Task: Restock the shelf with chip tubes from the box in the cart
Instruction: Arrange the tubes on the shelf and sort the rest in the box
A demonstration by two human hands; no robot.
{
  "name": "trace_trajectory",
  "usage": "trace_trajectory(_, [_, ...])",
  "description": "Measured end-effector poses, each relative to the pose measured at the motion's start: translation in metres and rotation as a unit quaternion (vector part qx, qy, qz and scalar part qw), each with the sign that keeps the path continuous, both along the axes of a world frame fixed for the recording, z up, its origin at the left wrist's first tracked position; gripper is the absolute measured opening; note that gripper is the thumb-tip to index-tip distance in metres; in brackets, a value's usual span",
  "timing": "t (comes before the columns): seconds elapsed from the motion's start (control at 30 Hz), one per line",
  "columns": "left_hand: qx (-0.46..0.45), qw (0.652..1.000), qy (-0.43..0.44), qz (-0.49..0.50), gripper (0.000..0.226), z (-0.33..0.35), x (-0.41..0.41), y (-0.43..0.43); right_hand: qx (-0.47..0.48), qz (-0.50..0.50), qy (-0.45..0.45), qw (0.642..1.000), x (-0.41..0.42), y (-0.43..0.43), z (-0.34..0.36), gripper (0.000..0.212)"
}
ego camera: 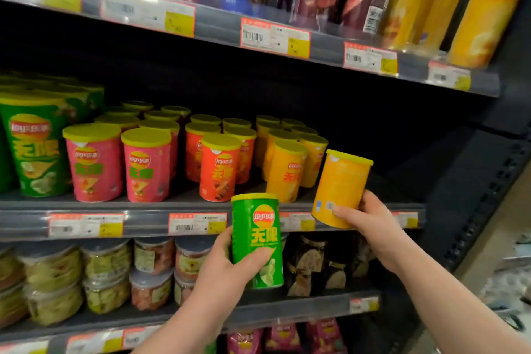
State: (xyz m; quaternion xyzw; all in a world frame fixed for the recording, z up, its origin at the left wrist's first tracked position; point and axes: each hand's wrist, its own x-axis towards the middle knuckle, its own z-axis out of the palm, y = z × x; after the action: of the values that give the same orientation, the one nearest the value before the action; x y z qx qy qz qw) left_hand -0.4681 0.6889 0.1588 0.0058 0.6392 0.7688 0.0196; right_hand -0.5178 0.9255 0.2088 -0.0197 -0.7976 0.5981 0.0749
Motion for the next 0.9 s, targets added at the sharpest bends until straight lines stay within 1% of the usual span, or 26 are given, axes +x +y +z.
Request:
trace_trajectory(0.07, [0.012, 1.000, 0.001, 0.024, 0.039, 0.003, -0.005, 0.007, 0.009, -0.001, 0.017, 1.000, -0.022, 0.009, 0.007, 0.055])
trace_trajectory(0.1, [0.021, 0.999, -0.001, 0.035, 0.037, 0.005, -0.008, 0.011, 0.019, 0.001, 0.022, 1.000, -0.033, 0.014, 0.009, 0.054])
trace_trajectory(0.2, [0.044, 0.997, -0.003, 0.059, 0.034, 0.010, -0.014, 0.023, 0.056, 0.026, 0.017, 0.998, -0.060, 0.025, 0.013, 0.062])
trace_trajectory(0.33, [0.056, 0.993, -0.001, 0.101, 0.031, 0.014, -0.021, 0.038, 0.079, 0.087, 0.003, 0.993, -0.086, 0.031, 0.015, 0.074])
trace_trajectory(0.5, [0.055, 0.988, -0.001, 0.144, 0.032, 0.017, -0.026, 0.054, 0.127, 0.146, -0.022, 0.981, -0.110, 0.041, 0.009, 0.082])
trace_trajectory(0.6, [0.063, 0.984, -0.001, 0.165, 0.031, 0.021, -0.028, 0.063, 0.116, 0.173, -0.037, 0.977, -0.117, 0.044, 0.007, 0.080])
trace_trajectory(0.67, [0.067, 0.982, -0.003, 0.179, 0.031, 0.021, -0.030, 0.069, 0.128, 0.165, -0.023, 0.978, -0.118, 0.043, 0.005, 0.085])
trace_trajectory(0.73, [0.068, 0.979, -0.007, 0.193, 0.032, 0.019, -0.033, 0.075, 0.160, 0.135, 0.000, 0.978, -0.119, 0.038, 0.002, 0.092])
trace_trajectory(0.83, [0.068, 0.976, -0.012, 0.208, 0.034, 0.016, -0.036, 0.083, 0.175, 0.106, 0.025, 0.978, -0.119, 0.031, -0.003, 0.090])
trace_trajectory(0.9, [0.067, 0.975, -0.014, 0.213, 0.034, 0.015, -0.039, 0.086, 0.175, 0.117, 0.017, 0.977, -0.122, 0.032, -0.003, 0.086])
